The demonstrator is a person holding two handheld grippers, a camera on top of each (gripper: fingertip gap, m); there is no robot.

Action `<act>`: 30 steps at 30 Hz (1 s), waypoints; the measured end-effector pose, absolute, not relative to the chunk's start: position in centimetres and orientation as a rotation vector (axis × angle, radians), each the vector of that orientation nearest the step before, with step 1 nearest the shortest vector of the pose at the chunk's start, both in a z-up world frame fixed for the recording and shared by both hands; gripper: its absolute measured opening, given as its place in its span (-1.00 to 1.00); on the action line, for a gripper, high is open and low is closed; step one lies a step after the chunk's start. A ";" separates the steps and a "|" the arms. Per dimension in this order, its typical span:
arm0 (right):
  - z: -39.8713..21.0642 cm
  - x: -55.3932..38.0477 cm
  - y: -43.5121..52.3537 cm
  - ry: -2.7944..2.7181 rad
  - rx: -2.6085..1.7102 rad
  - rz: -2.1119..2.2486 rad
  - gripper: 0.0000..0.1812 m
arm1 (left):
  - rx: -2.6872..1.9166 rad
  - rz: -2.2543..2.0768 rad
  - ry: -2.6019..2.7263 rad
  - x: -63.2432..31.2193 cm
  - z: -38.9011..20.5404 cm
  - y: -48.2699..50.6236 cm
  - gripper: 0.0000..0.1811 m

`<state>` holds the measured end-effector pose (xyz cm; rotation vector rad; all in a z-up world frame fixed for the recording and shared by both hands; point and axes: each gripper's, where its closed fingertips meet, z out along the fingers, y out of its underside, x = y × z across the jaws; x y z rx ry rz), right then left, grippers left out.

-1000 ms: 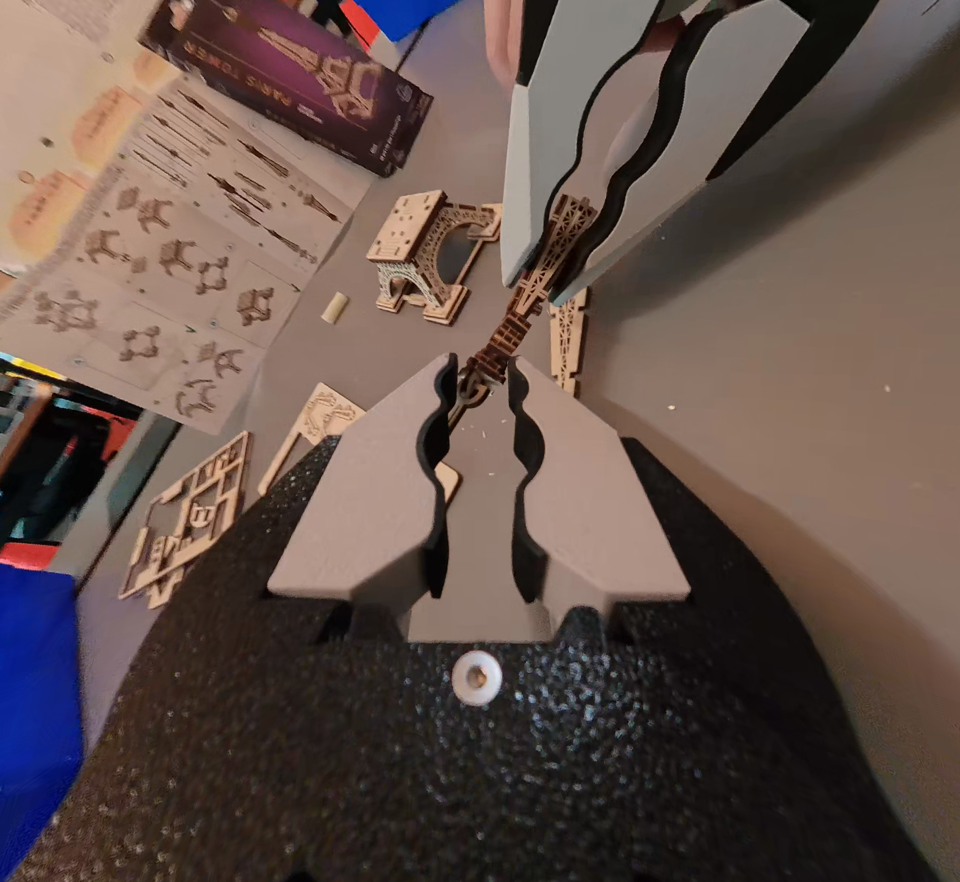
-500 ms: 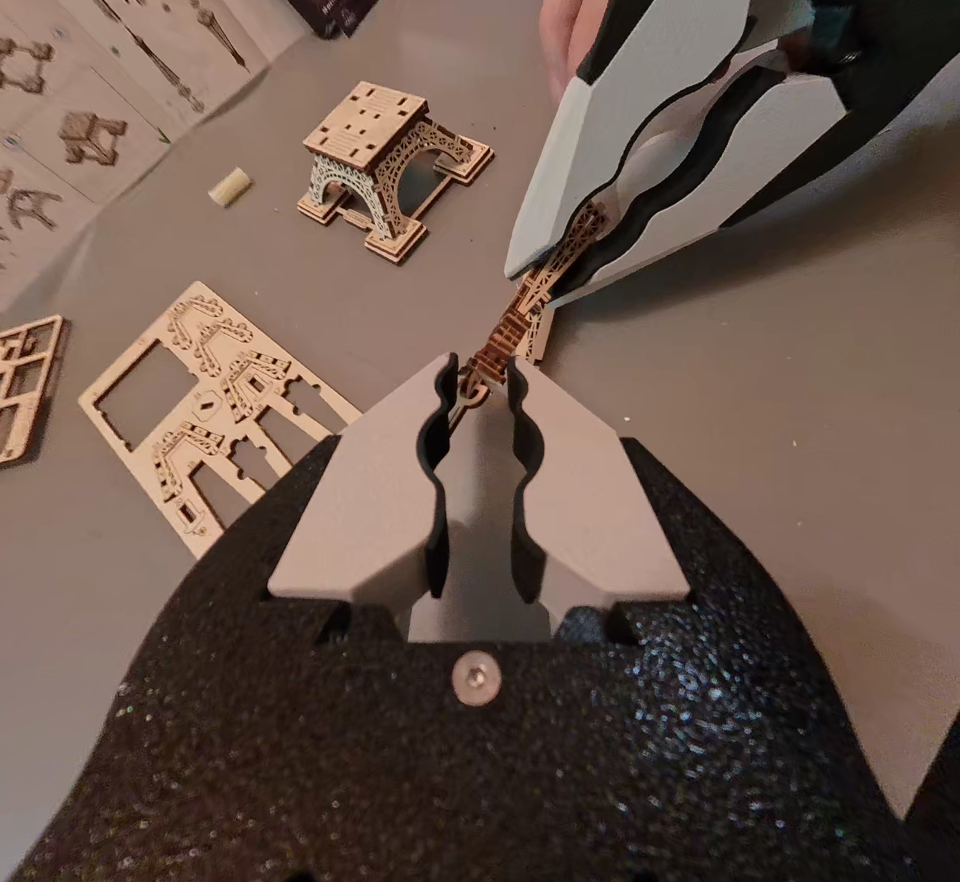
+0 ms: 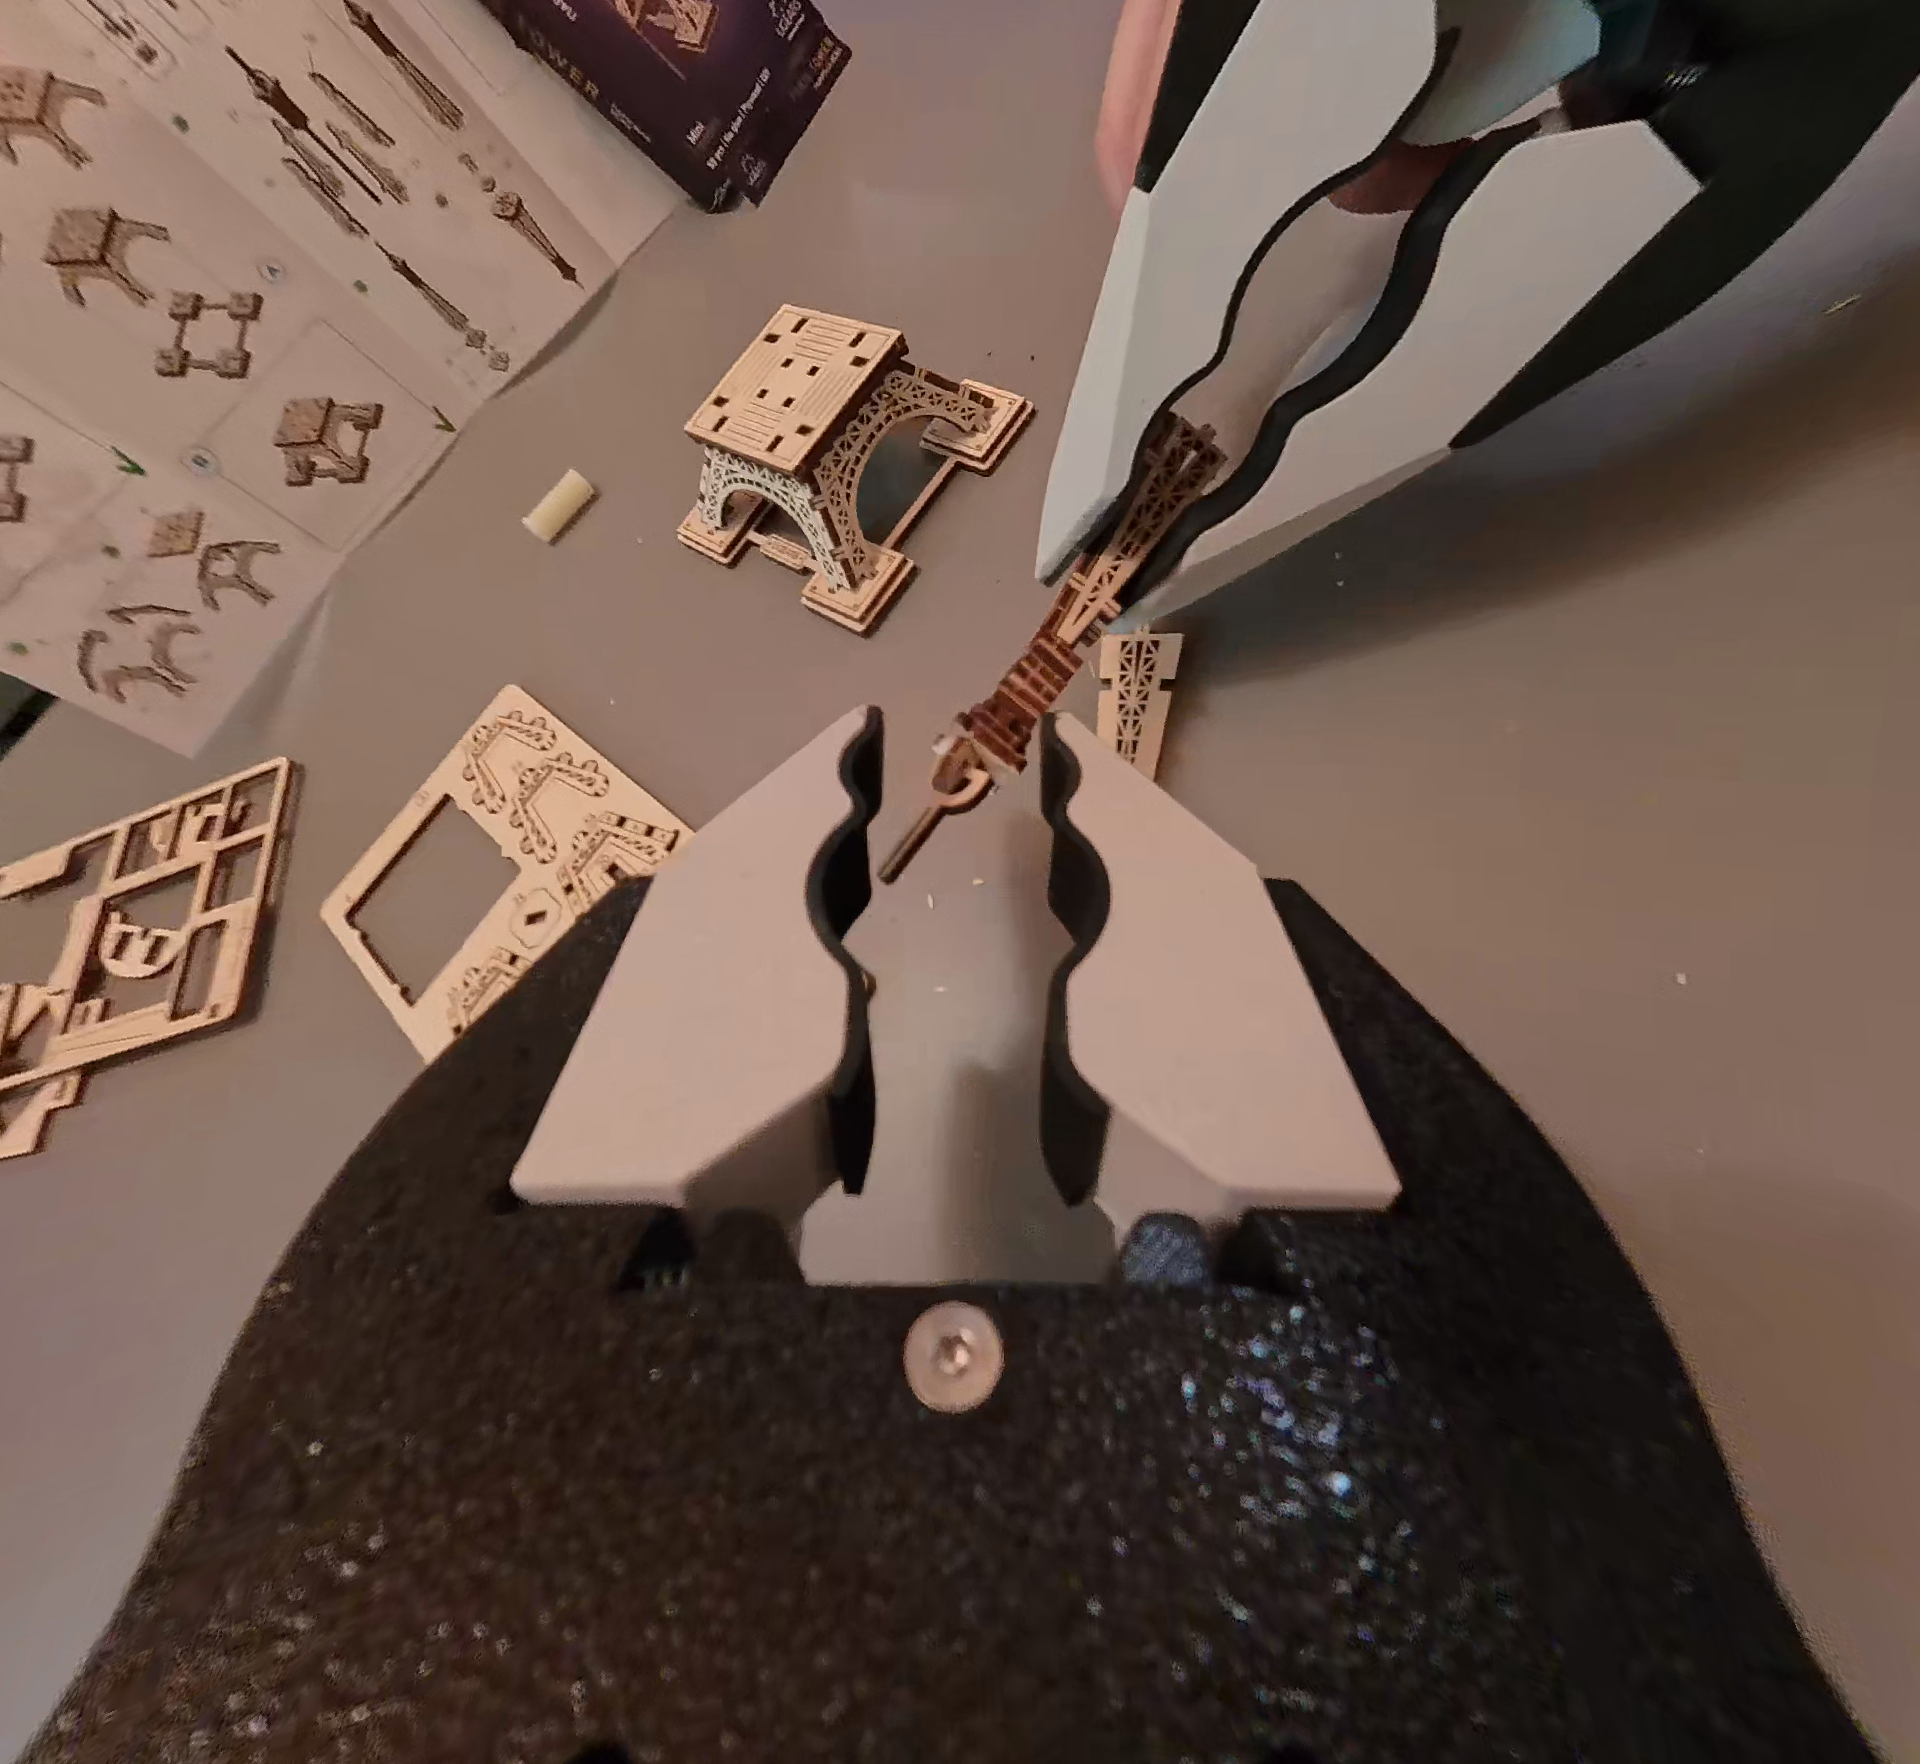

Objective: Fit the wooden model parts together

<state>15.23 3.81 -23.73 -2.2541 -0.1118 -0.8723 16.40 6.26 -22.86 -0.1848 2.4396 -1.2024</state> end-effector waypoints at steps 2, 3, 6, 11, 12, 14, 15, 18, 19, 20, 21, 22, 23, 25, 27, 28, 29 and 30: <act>-23.7 15.3 3.7 -0.088 -2.253 -0.850 -0.89 | -0.161 -1.179 2.432 16.6 -22.6 6.1 -0.66; -23.7 15.2 3.5 -0.072 -2.251 -0.833 -0.88 | -0.153 -1.181 2.430 16.6 -22.4 5.9 -0.66; -23.7 14.8 3.2 0.011 -2.244 -0.702 -0.88 | -0.128 -1.184 2.440 16.5 -22.0 5.5 -0.60; -22.9 13.8 3.2 0.145 -2.159 -0.472 -0.90 | -0.067 -1.220 2.425 15.9 -21.1 4.6 -0.58; -22.8 13.8 3.1 0.165 -2.145 -0.460 -0.91 | -0.059 -1.222 2.422 15.9 -21.1 4.4 -0.57; -22.7 13.8 2.9 0.203 -2.130 -0.421 -0.94 | -0.045 -1.229 2.422 15.7 -21.2 4.3 -0.57; -22.9 13.9 2.7 0.221 -2.141 -0.408 -0.94 | -0.046 -1.225 2.429 15.7 -21.4 4.4 -0.57; -23.7 14.0 1.8 0.181 -2.205 -0.456 -0.84 | -0.064 -1.217 2.422 15.9 -21.4 5.0 -0.56; -23.8 13.8 1.7 0.166 -2.209 -0.452 -0.78 | -0.070 -1.223 2.419 15.9 -21.3 5.2 -0.57; -23.8 13.8 1.6 0.167 -2.209 -0.460 -0.75 | -0.071 -1.223 2.423 15.8 -21.3 5.6 -0.57; -23.9 13.8 1.6 0.158 -2.215 -0.472 -0.72 | -0.063 -1.214 2.439 15.7 -21.5 5.9 -0.58; -24.0 13.8 1.6 0.136 -2.228 -0.484 -0.69 | -0.052 -1.191 2.460 15.5 -22.0 6.4 -0.58; -24.2 13.7 1.6 0.110 -2.244 -0.498 -0.65 | -0.042 -1.164 2.473 15.4 -22.4 6.9 -0.58; -24.5 13.9 1.4 0.075 -2.276 -0.552 -0.62 | -0.033 -1.112 2.488 15.4 -23.3 7.9 -0.61; -25.3 14.1 1.2 0.057 -2.325 -0.581 -0.62 | -0.037 -1.068 2.524 15.4 -24.5 8.6 -0.63; -25.6 14.2 1.1 0.046 -2.348 -0.598 -0.65 | -0.051 -1.054 2.533 15.6 -24.9 8.9 -0.64; -25.9 14.3 1.0 0.035 -2.364 -0.617 -0.69 | -0.065 -1.049 2.547 15.7 -25.3 9.0 -0.65; -26.0 14.2 1.1 0.023 -2.374 -0.618 -0.74 | -0.073 -1.052 2.572 15.6 -25.8 9.0 -0.66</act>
